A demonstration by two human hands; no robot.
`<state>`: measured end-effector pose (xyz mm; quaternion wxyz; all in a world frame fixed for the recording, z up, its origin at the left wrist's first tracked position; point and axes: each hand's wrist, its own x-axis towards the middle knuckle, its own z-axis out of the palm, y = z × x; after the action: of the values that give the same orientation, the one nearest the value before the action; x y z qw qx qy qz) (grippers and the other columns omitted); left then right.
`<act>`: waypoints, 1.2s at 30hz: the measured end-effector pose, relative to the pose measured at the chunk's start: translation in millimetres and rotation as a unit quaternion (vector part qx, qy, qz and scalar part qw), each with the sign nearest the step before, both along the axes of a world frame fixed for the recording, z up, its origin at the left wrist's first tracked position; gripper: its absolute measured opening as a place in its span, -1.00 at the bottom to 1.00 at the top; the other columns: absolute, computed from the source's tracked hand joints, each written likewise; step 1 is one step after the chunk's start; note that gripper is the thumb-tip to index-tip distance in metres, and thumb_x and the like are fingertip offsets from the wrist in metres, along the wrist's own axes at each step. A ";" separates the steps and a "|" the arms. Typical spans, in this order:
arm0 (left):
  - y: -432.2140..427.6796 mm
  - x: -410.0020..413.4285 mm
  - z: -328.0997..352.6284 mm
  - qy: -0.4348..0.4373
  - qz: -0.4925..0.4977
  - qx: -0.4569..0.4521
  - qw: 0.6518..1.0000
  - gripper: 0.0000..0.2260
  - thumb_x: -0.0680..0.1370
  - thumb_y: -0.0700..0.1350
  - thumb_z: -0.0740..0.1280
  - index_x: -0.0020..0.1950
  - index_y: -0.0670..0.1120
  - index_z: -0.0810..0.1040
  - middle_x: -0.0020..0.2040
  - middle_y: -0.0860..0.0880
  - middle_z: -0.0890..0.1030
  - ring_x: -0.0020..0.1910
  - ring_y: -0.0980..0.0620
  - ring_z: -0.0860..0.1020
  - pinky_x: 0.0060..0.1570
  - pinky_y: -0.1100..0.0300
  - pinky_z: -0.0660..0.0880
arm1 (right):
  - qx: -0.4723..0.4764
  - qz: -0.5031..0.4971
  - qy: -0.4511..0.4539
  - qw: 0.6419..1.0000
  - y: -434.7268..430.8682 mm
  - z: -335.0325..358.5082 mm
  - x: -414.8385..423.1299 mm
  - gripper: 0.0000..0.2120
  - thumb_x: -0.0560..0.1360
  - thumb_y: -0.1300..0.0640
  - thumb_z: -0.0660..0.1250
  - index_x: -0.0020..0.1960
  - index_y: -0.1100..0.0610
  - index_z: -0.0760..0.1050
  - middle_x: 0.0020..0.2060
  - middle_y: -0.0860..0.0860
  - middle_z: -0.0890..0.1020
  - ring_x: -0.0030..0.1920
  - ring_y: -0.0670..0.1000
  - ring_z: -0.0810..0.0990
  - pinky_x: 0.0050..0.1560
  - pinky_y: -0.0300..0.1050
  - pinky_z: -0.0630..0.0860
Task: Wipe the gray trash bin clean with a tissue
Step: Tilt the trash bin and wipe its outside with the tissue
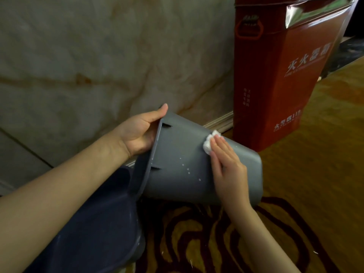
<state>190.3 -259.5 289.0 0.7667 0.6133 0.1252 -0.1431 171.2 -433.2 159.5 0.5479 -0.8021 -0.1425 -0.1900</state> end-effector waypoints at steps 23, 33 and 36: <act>-20.1 -2.9 5.8 -0.023 0.102 0.180 0.978 -0.73 0.56 -0.18 0.20 0.25 -0.18 0.48 -0.22 -0.04 0.57 -0.27 0.06 0.55 -0.45 0.27 0.57 | 0.012 -0.031 0.144 0.989 -30.6 -2.6 78.3 -0.72 0.55 0.04 0.25 0.21 0.10 0.54 0.16 0.01 0.61 0.19 -0.05 0.53 0.26 -0.19 0.42; -28.8 12.9 11.8 -0.001 0.142 0.145 0.979 -0.79 0.59 -0.17 0.16 -0.22 -0.12 0.47 -0.35 -0.06 0.55 -0.52 0.09 0.56 -0.57 0.33 0.50 | 0.071 0.114 -0.028 0.991 50.6 38.7 -12.8 -0.69 0.55 0.17 0.25 0.28 0.05 0.47 0.28 -0.07 0.51 0.37 -0.17 0.34 0.42 -0.26 0.20; -33.8 15.7 10.1 0.001 0.142 0.146 0.979 -0.80 0.59 -0.18 0.15 -0.20 -0.13 0.47 -0.31 -0.07 0.54 -0.42 0.05 0.56 -0.53 0.29 0.52 | 0.079 0.097 -0.042 0.991 48.3 34.1 -17.0 -0.68 0.54 0.20 0.26 0.29 0.06 0.46 0.28 -0.06 0.51 0.38 -0.16 0.34 0.42 -0.22 0.23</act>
<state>206.0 -293.3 299.1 0.6812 0.6946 0.2310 -0.0138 154.2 -384.9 193.6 0.6192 -0.7297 -0.2274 -0.1799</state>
